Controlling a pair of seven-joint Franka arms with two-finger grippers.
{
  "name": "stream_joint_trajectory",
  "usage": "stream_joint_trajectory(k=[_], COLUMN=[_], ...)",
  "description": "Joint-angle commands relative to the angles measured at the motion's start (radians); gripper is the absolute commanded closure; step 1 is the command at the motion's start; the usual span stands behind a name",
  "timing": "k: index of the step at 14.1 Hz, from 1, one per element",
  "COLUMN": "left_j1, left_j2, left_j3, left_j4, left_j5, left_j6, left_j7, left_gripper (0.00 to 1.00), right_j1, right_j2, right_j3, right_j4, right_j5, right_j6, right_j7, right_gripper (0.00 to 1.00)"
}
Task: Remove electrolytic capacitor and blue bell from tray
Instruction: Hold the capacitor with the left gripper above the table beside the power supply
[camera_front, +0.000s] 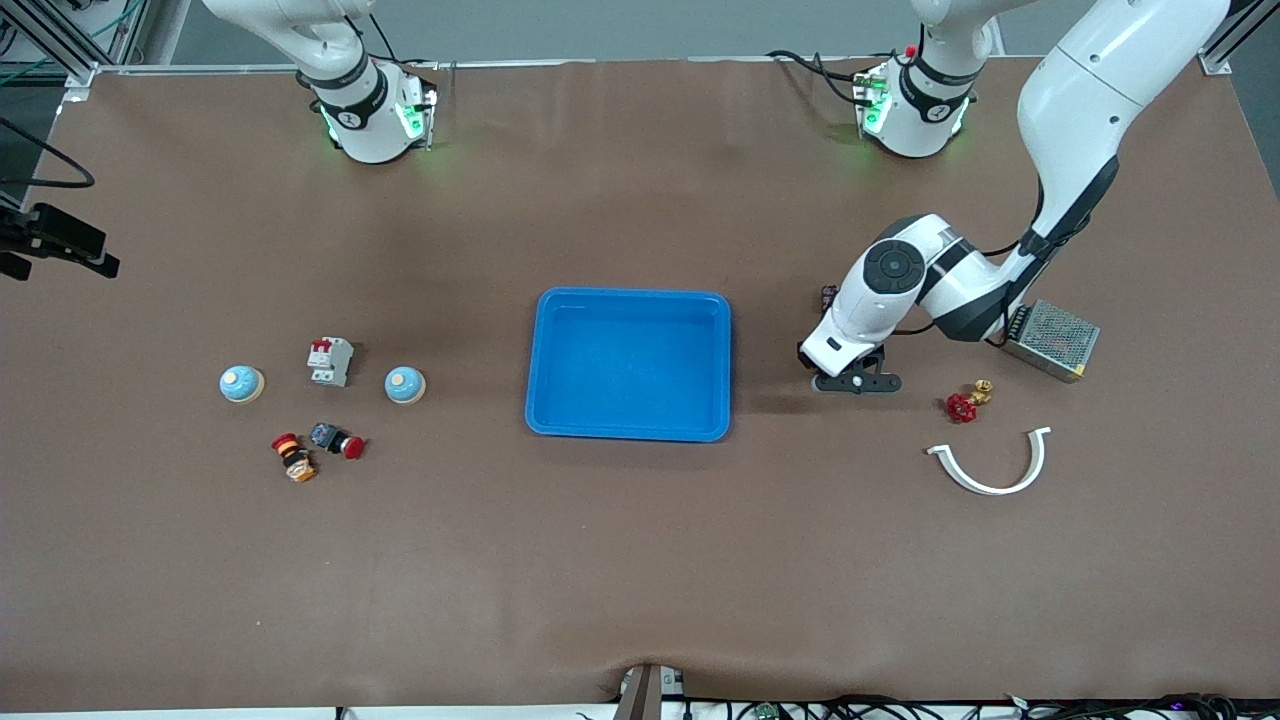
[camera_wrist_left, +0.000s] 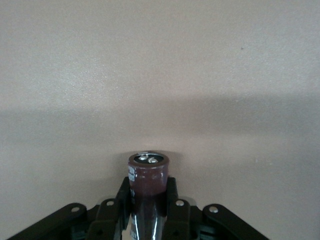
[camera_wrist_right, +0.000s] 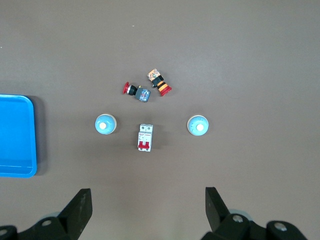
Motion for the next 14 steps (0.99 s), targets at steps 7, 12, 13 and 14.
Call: stream_joint_trajectory(k=[7,12,13,14], left_j1=[0.011,0.006,0.006,0.004], left_j2=[0.002,0.008,0.014,0.017], left_j3=[-0.007,-0.007,-0.007,-0.007], left_j4=[-0.006,-0.003,-0.002,0.000], left_j5=[0.032,0.032,0.032,0.030], left_j6=[0.019,0.019,0.019,0.019], left_j7=[-0.024,-0.025,-0.025,-0.025], left_gripper=[1.00,1.00,1.00,1.00], right_j1=[-0.008,-0.010,-0.008,-0.008], right_j2=[0.004,0.004,0.004,0.004], right_j3=[0.003,0.003,0.003,0.003], right_j4=[0.013,0.013,0.013,0.013], right_j5=[-0.008,-0.008,-0.008,-0.008], right_j6=[-0.007,-0.003,-0.003,-0.004], right_j7=[0.005,0.004,0.004,0.004], right_gripper=[0.00,0.00,0.00,0.00])
